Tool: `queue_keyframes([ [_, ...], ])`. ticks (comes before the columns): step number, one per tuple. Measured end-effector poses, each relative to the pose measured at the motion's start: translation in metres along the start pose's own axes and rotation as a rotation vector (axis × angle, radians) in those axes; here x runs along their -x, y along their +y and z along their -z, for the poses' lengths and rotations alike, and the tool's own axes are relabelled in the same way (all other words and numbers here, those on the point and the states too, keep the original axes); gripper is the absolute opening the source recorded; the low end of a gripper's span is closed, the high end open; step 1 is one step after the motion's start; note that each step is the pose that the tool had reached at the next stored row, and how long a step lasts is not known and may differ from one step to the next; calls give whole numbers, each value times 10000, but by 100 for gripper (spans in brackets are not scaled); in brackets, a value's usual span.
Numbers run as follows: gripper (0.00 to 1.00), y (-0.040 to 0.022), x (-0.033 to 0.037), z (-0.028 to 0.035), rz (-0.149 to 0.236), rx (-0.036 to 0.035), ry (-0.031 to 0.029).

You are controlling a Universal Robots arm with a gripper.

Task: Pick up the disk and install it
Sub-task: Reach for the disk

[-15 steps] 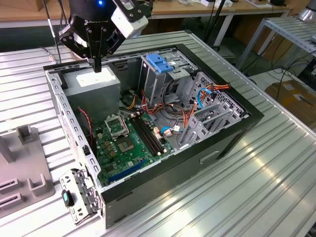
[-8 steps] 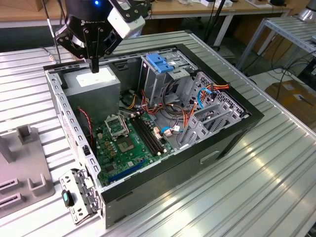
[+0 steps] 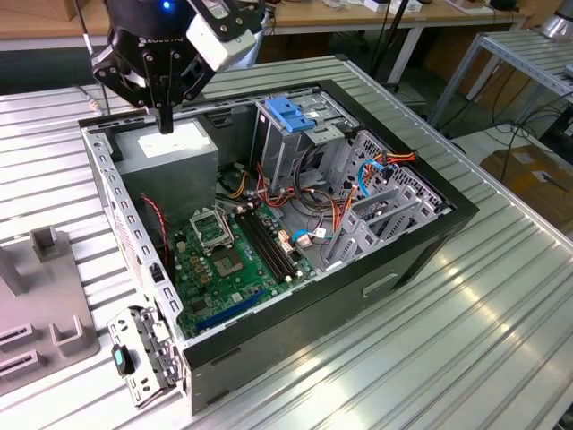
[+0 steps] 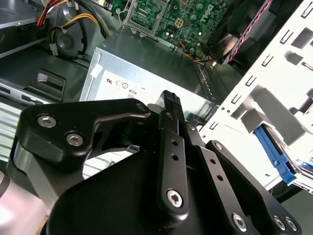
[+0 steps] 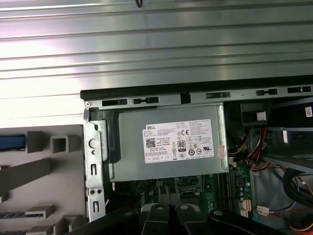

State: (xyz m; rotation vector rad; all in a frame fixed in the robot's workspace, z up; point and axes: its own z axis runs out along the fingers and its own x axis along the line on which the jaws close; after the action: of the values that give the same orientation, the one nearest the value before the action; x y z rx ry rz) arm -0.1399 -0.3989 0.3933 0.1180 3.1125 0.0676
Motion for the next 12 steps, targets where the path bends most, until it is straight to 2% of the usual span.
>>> queue_keyframes([
  [4, 11, -3, -43, 1, 0, 0, 0],
  [12, 11, -6, -79, 2, 0, 0, 0],
])
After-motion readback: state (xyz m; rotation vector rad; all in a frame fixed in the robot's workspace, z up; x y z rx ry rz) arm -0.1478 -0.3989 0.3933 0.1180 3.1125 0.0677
